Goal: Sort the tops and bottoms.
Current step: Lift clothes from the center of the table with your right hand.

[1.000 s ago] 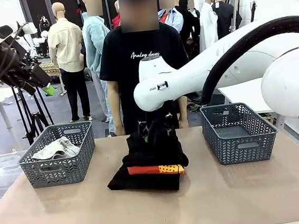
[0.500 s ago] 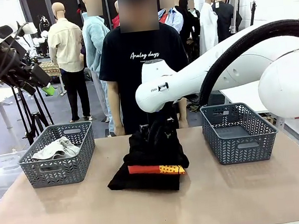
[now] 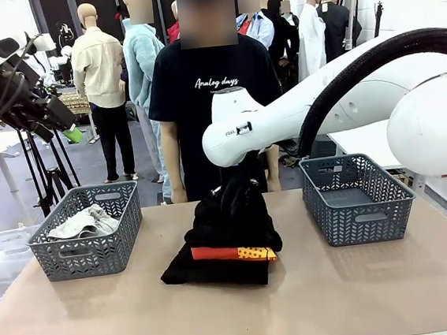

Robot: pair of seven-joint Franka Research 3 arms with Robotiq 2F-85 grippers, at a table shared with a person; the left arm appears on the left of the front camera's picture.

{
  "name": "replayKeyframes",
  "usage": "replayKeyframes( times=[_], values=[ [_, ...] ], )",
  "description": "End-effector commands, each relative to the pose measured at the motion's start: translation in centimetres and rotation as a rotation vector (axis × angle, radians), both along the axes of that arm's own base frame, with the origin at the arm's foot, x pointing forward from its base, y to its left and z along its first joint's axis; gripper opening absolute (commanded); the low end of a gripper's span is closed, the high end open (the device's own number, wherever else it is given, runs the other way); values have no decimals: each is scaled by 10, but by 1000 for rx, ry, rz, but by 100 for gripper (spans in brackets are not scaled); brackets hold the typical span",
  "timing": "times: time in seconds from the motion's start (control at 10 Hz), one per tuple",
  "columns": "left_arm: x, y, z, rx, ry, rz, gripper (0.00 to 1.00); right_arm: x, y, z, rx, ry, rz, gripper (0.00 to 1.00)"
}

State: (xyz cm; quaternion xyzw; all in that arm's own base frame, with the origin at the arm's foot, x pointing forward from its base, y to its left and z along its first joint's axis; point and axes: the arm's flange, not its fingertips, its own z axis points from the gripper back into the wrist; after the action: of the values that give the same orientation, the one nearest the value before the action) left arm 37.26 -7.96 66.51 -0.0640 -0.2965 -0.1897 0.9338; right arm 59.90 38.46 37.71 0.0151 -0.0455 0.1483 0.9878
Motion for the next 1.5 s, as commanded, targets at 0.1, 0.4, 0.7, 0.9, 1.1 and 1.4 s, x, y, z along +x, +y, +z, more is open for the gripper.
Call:
replayKeyframes(
  times=[0.1,0.4,0.7,0.9,1.1,1.4],
  values=[
    [-1,0,0,-3,-4,9,76,-7,-1,-3,18,34,17,0],
    [-1,0,0,-3,-4,9,76,-13,1,2,14,18,27,0],
    [-1,0,0,-3,-4,9,76,-3,4,7,6,-8,13,0],
    [-1,0,0,-3,-4,9,76,-11,11,14,48,-2,28,0],
    [-1,0,0,-3,-4,9,76,-17,7,100,74,-166,-32,0],
    [-1,0,0,-3,-4,9,76,-24,0,173,82,-170,-55,0]
  ],
)
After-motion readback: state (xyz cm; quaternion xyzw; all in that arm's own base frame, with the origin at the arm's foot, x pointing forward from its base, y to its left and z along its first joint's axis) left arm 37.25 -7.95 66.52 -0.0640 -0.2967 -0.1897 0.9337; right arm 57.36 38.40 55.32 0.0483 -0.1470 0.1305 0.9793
